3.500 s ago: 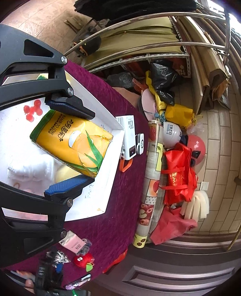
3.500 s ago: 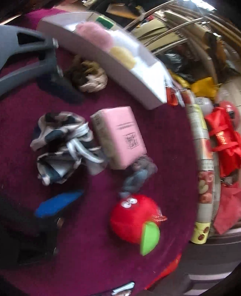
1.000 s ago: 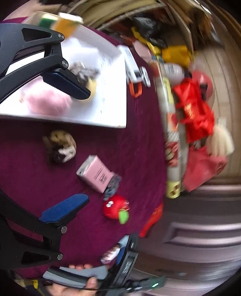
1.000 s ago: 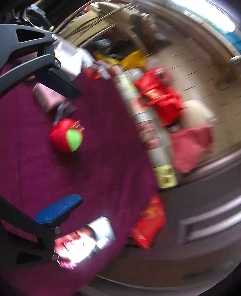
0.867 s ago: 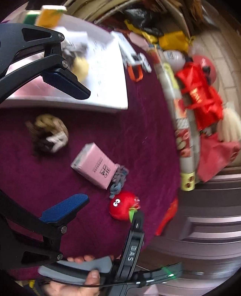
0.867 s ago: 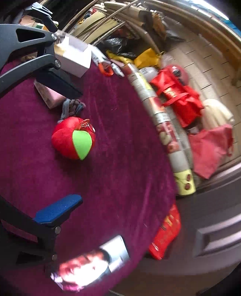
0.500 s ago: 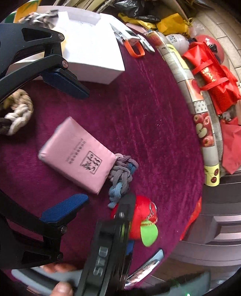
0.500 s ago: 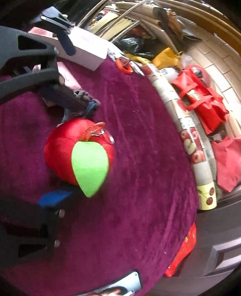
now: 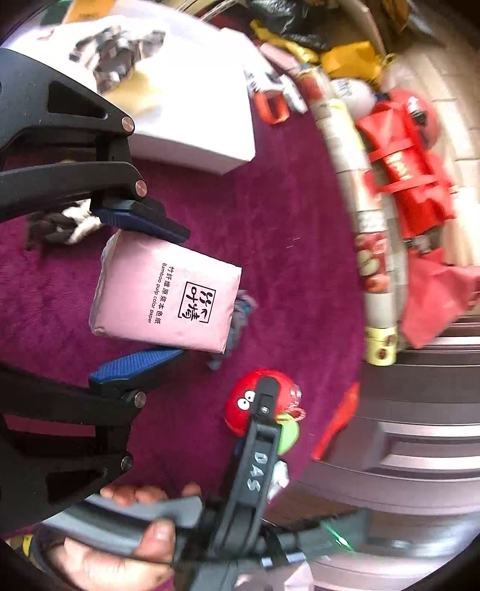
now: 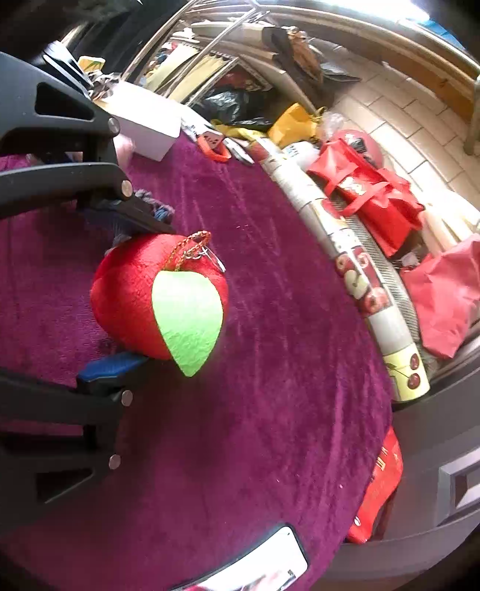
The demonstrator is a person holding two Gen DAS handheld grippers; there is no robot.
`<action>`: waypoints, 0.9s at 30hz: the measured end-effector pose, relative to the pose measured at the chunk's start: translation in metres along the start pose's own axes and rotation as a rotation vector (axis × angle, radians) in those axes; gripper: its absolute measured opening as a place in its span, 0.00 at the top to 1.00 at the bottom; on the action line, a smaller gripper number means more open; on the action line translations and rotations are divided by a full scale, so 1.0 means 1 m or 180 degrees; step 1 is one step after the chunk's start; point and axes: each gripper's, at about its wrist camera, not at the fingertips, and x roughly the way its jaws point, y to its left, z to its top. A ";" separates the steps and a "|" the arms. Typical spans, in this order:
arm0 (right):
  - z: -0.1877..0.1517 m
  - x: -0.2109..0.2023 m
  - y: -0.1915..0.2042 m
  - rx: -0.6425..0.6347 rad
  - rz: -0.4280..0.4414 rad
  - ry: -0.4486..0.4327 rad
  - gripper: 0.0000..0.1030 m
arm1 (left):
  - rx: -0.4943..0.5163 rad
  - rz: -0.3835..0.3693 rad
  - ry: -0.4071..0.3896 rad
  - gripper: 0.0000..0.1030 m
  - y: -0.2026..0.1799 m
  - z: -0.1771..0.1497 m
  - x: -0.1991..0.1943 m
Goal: Organize soft objects
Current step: 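Grasp the pink tissue pack with left tool while right tool grasps red apple plush, then carry pink tissue pack and red apple into the white box and open both tools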
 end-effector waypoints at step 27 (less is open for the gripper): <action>-0.033 -0.144 0.090 -0.0537 0.0694 -0.0743 0.45 | -0.0415 0.0265 -0.0905 0.45 0.039 -0.023 -0.151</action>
